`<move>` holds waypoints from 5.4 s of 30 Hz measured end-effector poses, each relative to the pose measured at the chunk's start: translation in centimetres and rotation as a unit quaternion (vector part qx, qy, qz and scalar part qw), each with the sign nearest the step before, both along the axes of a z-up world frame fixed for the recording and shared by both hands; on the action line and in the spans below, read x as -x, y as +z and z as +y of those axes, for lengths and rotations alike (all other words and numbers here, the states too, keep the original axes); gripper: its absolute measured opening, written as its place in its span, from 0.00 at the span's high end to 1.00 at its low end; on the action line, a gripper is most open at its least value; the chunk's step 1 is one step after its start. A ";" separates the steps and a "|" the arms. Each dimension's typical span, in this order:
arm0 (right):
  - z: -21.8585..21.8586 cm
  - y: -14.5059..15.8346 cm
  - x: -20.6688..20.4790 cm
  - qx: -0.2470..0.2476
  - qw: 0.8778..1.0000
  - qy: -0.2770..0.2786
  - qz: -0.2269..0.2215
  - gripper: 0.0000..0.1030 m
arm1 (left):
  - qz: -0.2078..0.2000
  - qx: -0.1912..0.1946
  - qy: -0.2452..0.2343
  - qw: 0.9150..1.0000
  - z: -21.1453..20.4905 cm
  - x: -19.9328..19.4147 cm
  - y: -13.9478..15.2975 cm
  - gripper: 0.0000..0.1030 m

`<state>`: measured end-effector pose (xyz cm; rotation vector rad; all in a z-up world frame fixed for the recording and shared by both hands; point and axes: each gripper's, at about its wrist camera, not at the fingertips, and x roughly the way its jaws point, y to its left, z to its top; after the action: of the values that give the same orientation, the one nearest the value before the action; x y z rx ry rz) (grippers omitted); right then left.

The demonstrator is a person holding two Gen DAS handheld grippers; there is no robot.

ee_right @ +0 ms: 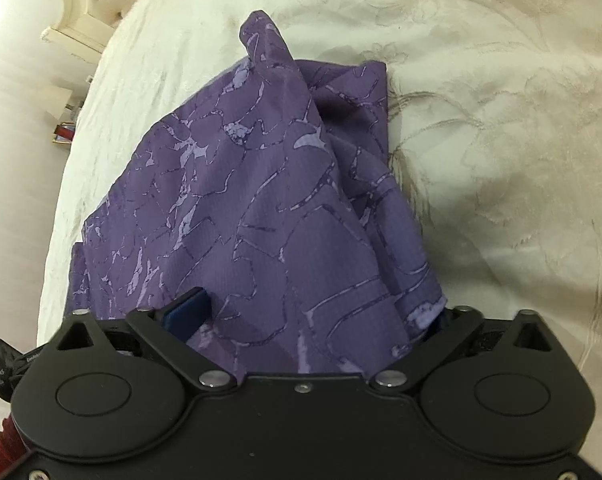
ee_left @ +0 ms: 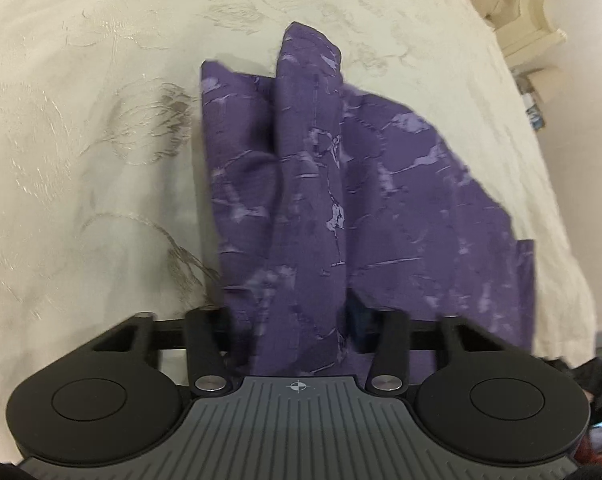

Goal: Fold large clothes

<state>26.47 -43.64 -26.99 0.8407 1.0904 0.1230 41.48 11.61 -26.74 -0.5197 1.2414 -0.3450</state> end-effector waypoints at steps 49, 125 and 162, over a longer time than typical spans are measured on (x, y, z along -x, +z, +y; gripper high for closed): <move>6.3 -1.0 17.7 0.118 0.986 -0.089 0.075 0.01 | -0.029 -0.015 -0.044 0.998 15.4 12.7 -4.6 0.11; 1.6 -2.6 11.7 -0.062 0.981 0.182 -0.007 0.00 | -0.124 -0.189 -0.010 0.974 -9.6 8.0 1.8 0.86; 7.2 8.1 9.8 -0.084 0.972 0.211 -0.059 0.71 | -0.099 -0.095 0.031 0.990 -3.2 17.5 0.1 0.87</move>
<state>16.70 -36.43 -18.84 0.7304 1.1445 0.6224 24.00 8.45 -26.68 -0.3496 1.0518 -0.2168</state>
